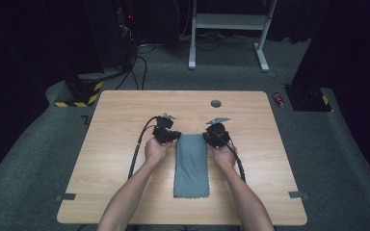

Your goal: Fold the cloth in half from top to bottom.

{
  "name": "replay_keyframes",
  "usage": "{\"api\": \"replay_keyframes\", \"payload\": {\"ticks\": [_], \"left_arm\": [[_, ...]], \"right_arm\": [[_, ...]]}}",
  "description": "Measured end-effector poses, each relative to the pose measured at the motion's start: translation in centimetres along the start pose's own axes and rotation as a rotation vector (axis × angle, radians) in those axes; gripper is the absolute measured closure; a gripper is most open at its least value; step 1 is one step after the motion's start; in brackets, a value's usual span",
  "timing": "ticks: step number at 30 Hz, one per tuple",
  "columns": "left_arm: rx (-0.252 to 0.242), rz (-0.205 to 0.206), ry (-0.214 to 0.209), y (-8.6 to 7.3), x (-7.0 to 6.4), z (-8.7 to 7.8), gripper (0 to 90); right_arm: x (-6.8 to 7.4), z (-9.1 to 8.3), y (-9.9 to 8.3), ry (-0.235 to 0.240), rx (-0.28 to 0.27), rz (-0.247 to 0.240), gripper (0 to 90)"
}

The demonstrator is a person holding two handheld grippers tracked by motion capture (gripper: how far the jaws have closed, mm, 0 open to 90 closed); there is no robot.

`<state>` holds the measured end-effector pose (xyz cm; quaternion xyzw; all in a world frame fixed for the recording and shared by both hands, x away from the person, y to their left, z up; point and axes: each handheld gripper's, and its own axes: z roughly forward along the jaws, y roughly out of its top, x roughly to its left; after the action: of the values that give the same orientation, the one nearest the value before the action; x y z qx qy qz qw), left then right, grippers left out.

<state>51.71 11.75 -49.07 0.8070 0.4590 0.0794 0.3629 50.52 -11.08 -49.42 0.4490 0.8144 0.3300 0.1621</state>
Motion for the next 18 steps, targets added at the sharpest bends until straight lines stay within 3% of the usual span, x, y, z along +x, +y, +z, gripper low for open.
{"api": "replay_keyframes", "payload": {"ticks": [6,9,11,13,18], "left_arm": [[-0.054,-0.023,-0.013,0.8,0.0,-1.1,89.2],[-0.044,0.002,0.009,1.4,0.3,-1.4,89.1],[-0.063,-0.005,0.014,2.0,0.5,-1.8,89.2],[-0.072,-0.015,0.006,2.4,0.6,-2.2,89.2],[-0.078,0.010,-0.001,2.3,0.2,-2.5,89.1]], "right_arm": [[0.0,-1.2,1.3,-0.012,-0.027,-0.016,89.0],[0.0,-1.4,1.8,-0.011,-0.030,-0.025,89.1],[0.1,-1.6,2.4,-0.016,-0.045,-0.032,89.1],[0.2,-1.7,3.0,-0.026,-0.041,-0.039,89.1],[0.1,-2.2,3.3,-0.021,-0.057,-0.034,89.1]]}}
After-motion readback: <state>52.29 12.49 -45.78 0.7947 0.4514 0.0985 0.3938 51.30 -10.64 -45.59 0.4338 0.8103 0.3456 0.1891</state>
